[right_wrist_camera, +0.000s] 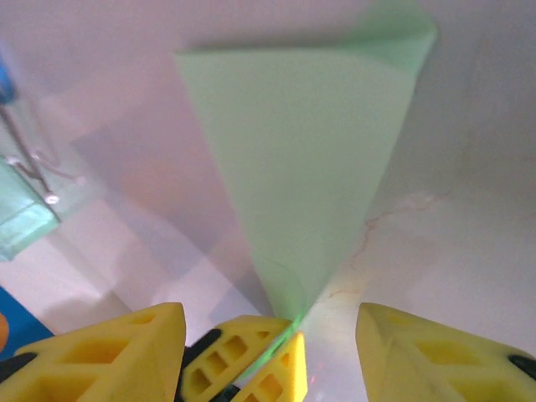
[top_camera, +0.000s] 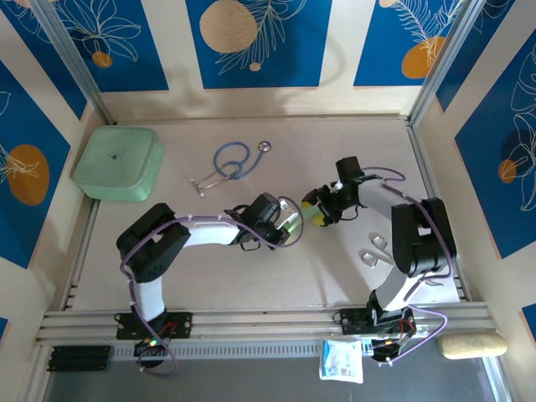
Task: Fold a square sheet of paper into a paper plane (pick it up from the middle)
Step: Fold the wing for the fifth time at the center of the table.
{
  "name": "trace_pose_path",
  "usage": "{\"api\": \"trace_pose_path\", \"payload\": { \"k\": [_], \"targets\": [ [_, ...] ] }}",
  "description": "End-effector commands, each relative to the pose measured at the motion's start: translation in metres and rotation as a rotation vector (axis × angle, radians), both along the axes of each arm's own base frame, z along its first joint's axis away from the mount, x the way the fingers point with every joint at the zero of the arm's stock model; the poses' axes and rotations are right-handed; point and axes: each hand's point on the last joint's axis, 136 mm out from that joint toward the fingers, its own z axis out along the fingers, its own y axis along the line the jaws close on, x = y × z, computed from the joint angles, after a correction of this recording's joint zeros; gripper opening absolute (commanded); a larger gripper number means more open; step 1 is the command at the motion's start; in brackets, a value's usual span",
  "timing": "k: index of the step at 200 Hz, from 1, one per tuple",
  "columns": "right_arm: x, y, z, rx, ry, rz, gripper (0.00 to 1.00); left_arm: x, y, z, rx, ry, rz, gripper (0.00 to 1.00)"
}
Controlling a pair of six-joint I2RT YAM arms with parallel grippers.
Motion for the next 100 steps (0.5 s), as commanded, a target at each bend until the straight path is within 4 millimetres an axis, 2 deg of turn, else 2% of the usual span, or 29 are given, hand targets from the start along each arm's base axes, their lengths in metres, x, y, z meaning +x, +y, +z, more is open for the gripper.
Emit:
{"api": "trace_pose_path", "payload": {
  "k": [1, 46, 100],
  "targets": [
    [0.008, -0.010, 0.019, 0.006, -0.124, 0.012, 0.57, 0.002, -0.009, 0.009, -0.096, 0.129, 0.042, 0.11],
    [0.015, -0.025, 0.029, 0.035, -0.259, 0.009, 0.57, 0.001, -0.017, 0.022, -0.195, 0.341, 0.097, 0.07],
    [0.003, -0.027, 0.017, 0.004, -0.321, 0.070, 0.57, 0.001, -0.027, 0.019, -0.229, 0.474, 0.169, 0.06]
  ]
}}
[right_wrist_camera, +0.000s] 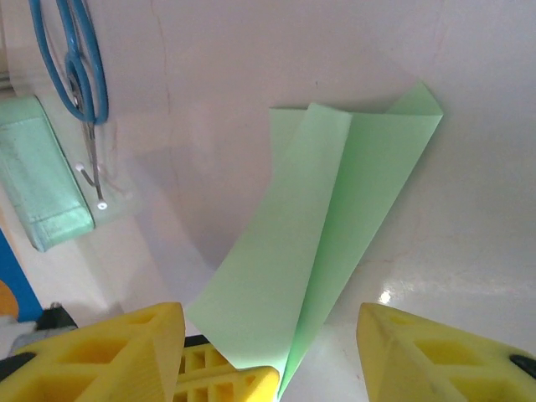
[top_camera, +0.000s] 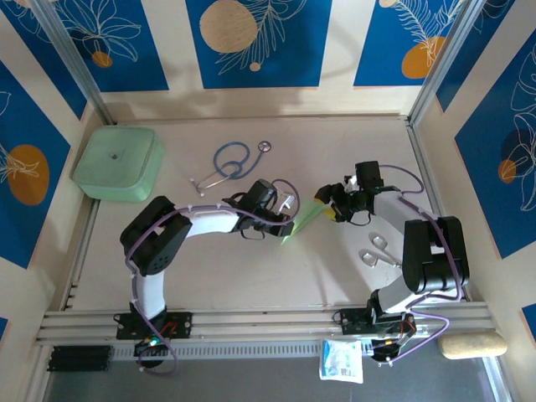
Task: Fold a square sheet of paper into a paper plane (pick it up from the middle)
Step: Fold the wing for the fifth time at the center of the table.
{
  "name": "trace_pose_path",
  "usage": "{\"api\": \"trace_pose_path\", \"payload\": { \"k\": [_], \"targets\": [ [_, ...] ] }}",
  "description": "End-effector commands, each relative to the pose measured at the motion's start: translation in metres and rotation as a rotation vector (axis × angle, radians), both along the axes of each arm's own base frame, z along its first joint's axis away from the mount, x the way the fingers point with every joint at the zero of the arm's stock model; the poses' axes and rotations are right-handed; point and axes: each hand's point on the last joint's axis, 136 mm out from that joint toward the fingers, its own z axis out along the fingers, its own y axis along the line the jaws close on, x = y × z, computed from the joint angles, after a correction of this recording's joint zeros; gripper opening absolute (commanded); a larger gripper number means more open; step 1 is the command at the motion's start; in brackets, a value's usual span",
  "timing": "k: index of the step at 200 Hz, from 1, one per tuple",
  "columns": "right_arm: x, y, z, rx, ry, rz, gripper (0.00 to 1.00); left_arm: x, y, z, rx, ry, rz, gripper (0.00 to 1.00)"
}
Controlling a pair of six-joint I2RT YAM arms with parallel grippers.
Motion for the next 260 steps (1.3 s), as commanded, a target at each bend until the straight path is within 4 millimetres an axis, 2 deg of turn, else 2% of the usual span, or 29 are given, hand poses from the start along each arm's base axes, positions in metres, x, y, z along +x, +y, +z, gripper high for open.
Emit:
{"api": "trace_pose_path", "payload": {
  "k": [1, 58, 144, 214, 260],
  "targets": [
    [-0.004, 0.004, 0.005, -0.003, -0.076, 0.061, 0.57, -0.003, -0.006, 0.000, -0.028, 0.113, 0.031, 0.06],
    [-0.021, 0.015, -0.016, -0.057, -0.064, 0.154, 0.58, 0.002, -0.010, -0.006, -0.068, 0.248, 0.120, 0.06],
    [-0.028, 0.028, -0.039, -0.141, -0.014, 0.251, 0.57, 0.006, -0.003, -0.019, -0.078, 0.332, 0.200, 0.06],
    [-0.024, 0.041, -0.047, -0.159, 0.000, 0.310, 0.53, 0.007, -0.004, -0.025, -0.109, 0.413, 0.221, 0.06],
    [-0.022, 0.041, -0.056, -0.193, 0.029, 0.318, 0.50, 0.008, -0.005, -0.027, -0.115, 0.433, 0.228, 0.07]
  ]
}}
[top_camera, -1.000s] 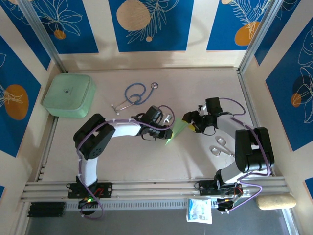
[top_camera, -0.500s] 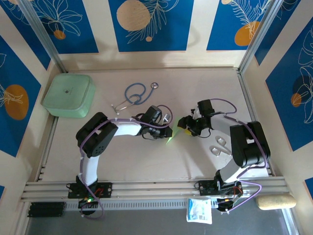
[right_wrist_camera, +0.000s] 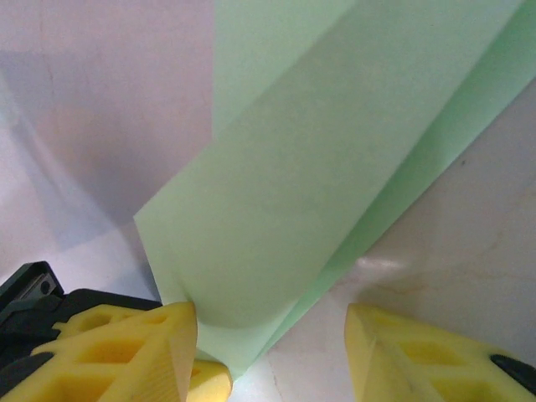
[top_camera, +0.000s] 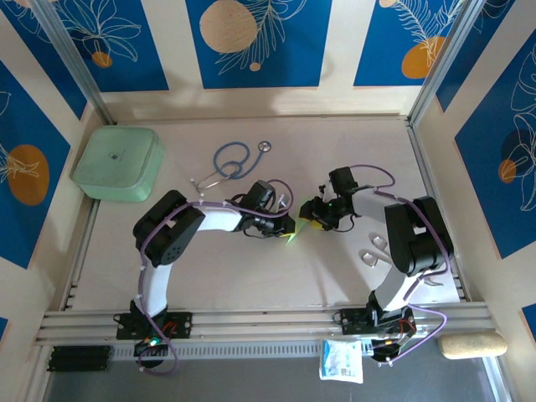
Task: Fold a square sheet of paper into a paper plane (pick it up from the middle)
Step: Fold the wing for the fifth time at the center of the table.
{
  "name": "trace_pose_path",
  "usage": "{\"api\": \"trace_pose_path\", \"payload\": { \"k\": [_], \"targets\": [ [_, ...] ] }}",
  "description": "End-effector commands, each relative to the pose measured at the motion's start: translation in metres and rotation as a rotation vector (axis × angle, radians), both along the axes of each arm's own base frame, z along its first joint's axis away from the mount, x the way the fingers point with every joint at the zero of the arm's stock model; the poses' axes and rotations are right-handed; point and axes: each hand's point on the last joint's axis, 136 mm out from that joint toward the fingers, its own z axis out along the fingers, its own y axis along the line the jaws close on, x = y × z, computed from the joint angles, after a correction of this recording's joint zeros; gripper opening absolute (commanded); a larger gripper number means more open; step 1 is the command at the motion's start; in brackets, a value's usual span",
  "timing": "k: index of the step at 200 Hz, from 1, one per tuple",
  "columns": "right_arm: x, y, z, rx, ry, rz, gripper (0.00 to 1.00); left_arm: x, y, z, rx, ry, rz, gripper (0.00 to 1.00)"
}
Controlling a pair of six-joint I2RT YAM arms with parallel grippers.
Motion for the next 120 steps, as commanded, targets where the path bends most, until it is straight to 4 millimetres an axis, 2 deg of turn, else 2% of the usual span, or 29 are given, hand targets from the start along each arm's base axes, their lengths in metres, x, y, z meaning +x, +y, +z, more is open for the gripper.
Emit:
{"api": "trace_pose_path", "payload": {
  "k": [1, 63, 120],
  "targets": [
    [-0.002, 0.000, -0.005, -0.029, 0.024, 0.019, 0.50, -0.001, 0.003, -0.008, -0.008, 0.043, 0.005, 0.07],
    [-0.005, -0.003, -0.023, -0.083, 0.094, 0.000, 0.44, -0.001, 0.006, -0.014, 0.000, 0.058, 0.018, 0.09],
    [-0.011, -0.010, -0.039, -0.171, 0.161, -0.018, 0.41, -0.001, 0.009, -0.014, 0.009, 0.057, 0.026, 0.15]
  ]
}}
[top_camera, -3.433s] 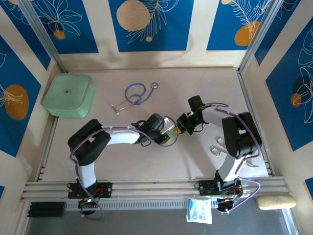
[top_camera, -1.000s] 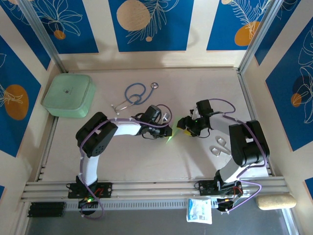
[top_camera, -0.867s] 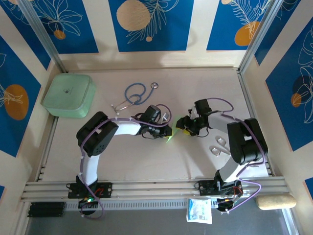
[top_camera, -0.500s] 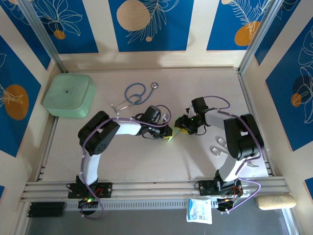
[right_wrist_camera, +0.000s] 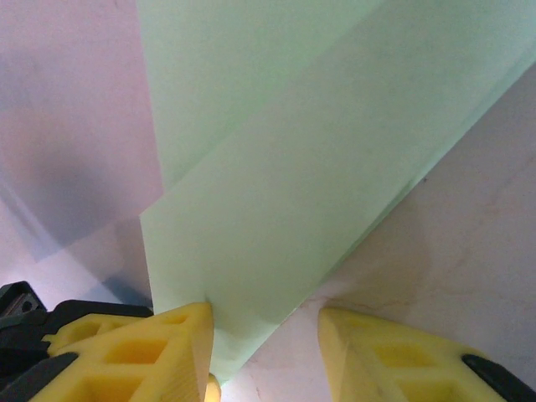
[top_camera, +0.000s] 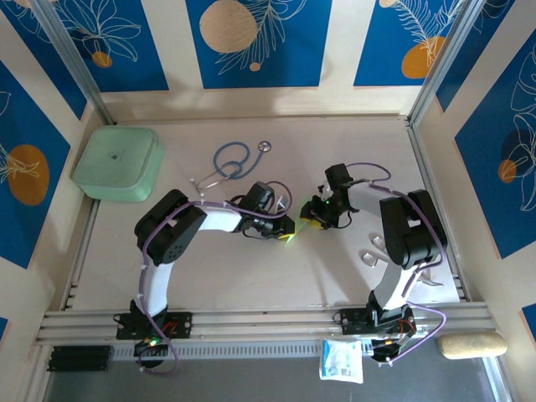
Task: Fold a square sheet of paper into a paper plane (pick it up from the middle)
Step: Fold the wing for the fifth time at the center of the table.
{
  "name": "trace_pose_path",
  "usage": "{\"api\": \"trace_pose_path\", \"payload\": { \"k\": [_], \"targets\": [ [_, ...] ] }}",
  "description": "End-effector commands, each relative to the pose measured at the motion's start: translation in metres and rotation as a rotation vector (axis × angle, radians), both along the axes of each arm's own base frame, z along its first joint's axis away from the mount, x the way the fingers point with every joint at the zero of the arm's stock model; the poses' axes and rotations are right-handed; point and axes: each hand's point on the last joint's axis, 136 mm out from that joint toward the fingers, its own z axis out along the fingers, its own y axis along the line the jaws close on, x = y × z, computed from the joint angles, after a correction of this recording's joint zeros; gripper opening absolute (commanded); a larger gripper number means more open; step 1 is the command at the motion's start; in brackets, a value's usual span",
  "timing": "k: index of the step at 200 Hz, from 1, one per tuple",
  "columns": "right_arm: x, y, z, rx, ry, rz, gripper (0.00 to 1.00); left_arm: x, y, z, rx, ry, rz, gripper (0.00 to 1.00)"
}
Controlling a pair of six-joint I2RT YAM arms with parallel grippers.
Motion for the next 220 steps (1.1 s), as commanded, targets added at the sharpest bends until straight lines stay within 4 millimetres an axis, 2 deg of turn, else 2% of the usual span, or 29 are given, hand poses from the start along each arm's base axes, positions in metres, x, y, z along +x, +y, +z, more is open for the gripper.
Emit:
{"api": "trace_pose_path", "payload": {
  "k": [1, 134, 220],
  "targets": [
    [-0.012, -0.007, -0.029, -0.097, 0.074, -0.001, 0.41, 0.000, 0.007, -0.007, 0.010, 0.027, 0.014, 0.15],
    [-0.018, -0.009, -0.044, -0.178, 0.152, 0.008, 0.43, -0.008, 0.020, -0.006, 0.059, 0.018, 0.013, 0.20],
    [-0.016, -0.004, -0.041, -0.154, 0.161, 0.004, 0.45, -0.006, 0.025, -0.016, 0.102, 0.021, 0.030, 0.13]
  ]
}}
